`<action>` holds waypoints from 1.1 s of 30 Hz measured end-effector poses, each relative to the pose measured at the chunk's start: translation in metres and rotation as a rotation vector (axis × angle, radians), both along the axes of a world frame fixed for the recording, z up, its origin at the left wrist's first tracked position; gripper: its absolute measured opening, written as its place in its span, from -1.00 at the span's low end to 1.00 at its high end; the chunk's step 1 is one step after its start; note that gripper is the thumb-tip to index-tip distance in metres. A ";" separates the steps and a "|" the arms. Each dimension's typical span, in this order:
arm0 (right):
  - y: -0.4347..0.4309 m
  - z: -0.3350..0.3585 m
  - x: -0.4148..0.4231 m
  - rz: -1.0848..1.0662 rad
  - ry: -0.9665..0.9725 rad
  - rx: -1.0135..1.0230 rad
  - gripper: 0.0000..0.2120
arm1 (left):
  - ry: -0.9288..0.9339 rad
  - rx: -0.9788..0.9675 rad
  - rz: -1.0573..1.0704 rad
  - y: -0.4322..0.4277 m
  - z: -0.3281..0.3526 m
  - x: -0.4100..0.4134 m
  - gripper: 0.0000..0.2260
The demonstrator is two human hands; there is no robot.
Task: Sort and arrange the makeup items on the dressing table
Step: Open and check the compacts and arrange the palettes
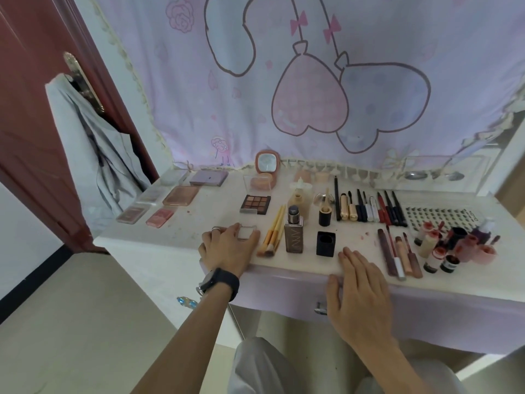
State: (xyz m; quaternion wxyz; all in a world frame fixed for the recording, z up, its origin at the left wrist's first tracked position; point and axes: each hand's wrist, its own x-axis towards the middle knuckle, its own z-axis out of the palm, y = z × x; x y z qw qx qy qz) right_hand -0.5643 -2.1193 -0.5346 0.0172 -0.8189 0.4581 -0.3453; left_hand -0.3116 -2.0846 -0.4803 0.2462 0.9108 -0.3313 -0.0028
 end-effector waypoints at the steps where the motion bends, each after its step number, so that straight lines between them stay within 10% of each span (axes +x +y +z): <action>1: 0.000 0.000 -0.001 0.003 0.005 -0.005 -0.50 | 0.012 0.001 -0.003 0.000 0.001 -0.001 -0.39; 19: 0.021 0.015 -0.014 0.294 -0.207 -0.029 -0.69 | 0.151 -0.223 -0.051 0.025 0.001 0.023 -0.61; 26: 0.047 0.054 0.077 0.645 -0.066 -0.021 -0.81 | 0.036 -0.149 0.030 0.077 -0.001 0.090 -0.65; 33: 0.045 0.062 0.213 0.716 0.257 0.086 -0.52 | -0.012 -0.043 0.004 0.087 0.013 0.155 -0.55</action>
